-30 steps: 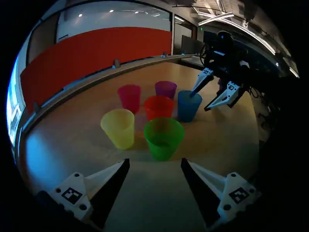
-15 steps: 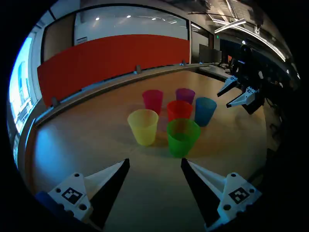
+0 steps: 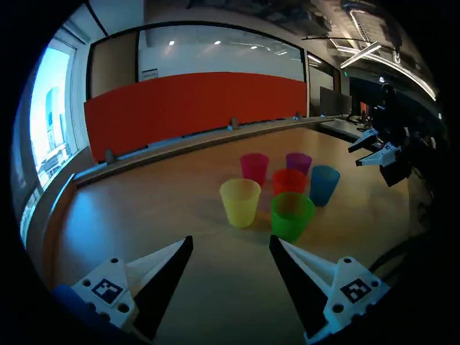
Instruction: Pour water
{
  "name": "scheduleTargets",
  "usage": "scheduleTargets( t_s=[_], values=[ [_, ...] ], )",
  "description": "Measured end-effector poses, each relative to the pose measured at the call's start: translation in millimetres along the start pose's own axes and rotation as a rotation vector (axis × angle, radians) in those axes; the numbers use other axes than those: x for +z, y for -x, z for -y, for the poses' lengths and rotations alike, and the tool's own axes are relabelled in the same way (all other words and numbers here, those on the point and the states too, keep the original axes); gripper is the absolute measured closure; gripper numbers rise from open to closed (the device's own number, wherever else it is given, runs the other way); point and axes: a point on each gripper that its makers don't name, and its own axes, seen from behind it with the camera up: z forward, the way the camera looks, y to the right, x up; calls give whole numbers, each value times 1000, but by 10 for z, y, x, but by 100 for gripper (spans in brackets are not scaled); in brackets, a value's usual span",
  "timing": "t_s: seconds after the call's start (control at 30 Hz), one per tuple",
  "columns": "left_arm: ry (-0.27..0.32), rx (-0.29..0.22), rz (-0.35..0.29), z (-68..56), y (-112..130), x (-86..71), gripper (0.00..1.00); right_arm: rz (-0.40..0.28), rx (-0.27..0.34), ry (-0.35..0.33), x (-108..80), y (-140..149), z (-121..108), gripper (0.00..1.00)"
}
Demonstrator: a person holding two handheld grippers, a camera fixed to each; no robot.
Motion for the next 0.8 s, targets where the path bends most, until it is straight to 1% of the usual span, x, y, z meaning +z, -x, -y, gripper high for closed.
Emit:
scheduleTargets(
  t_s=[0.2,0.3,0.47,0.6,0.8],
  values=[
    [-62,-34,-63,120,-86,-61,1,-50,21,94,-31,-101,-151,0],
    [-96,-56,-93,203,-116,-90,1,-82,49,147,-38,-160,-249,0],
    [-159,-81,-142,324,-155,-125,1,-135,121,231,-57,-227,-401,0],
    [-200,-110,-176,368,-184,-136,1,-178,156,290,-97,-307,-482,0],
    [-245,-157,-229,423,-257,-143,1,-240,173,385,-184,-412,-592,0]
  ],
)
